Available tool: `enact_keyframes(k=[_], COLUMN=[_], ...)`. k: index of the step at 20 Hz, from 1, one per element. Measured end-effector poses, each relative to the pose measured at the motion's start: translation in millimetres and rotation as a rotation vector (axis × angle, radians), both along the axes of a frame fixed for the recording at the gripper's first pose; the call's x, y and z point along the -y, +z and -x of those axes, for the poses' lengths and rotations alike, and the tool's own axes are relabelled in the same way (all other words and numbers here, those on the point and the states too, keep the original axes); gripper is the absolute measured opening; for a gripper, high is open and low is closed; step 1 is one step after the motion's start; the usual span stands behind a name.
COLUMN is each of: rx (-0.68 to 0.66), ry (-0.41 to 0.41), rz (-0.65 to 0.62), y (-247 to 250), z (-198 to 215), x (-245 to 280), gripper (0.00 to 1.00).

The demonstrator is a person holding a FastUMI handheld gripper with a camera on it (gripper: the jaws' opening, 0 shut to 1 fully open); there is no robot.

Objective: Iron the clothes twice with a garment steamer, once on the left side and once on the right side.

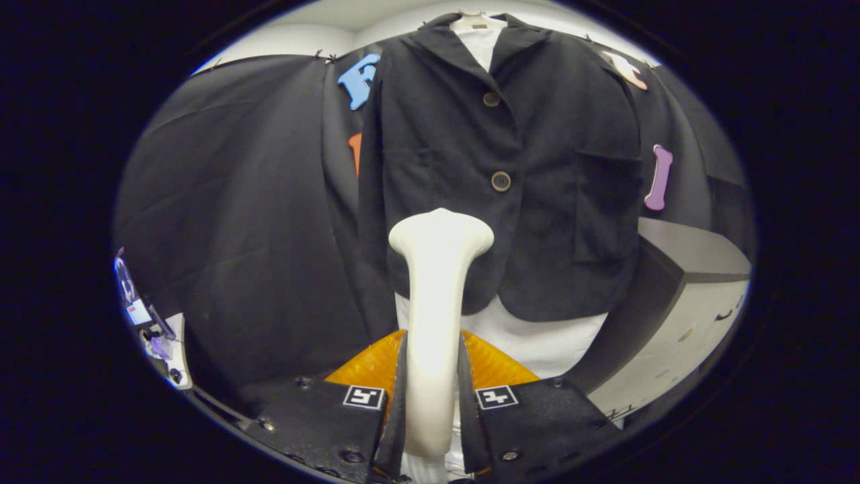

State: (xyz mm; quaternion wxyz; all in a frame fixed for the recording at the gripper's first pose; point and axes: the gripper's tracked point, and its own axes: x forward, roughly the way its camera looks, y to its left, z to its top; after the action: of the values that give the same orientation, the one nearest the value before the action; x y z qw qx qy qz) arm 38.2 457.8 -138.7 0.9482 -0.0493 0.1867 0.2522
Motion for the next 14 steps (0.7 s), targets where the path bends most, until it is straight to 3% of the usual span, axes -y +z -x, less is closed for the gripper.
enact_keyframes(k=[8, 14], rx=[-0.121, -0.133], ry=[-0.025, -0.044], rz=[0.021, -0.042], y=[-52, -39], z=[4, 24], x=[17, 40], gripper=[0.36, 0.36])
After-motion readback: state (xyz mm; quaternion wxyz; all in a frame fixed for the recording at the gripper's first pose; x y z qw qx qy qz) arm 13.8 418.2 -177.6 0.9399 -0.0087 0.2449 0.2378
